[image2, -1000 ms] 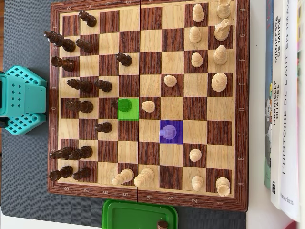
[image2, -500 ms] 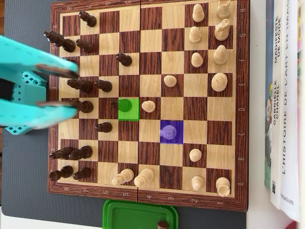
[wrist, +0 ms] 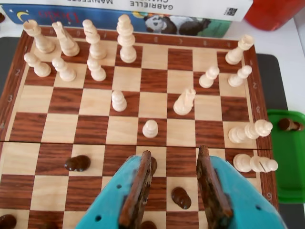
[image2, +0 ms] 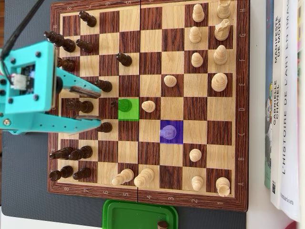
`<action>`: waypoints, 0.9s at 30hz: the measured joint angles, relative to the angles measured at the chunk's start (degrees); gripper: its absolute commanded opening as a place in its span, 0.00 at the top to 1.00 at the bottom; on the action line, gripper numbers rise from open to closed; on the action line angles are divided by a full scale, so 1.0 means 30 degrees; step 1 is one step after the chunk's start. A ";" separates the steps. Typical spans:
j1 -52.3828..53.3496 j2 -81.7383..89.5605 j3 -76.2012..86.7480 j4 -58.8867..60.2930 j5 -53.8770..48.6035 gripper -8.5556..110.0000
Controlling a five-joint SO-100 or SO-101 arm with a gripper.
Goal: Play chess
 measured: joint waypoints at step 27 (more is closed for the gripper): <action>-0.0029 -0.8848 -0.4453 0.3750 0.1963 0.80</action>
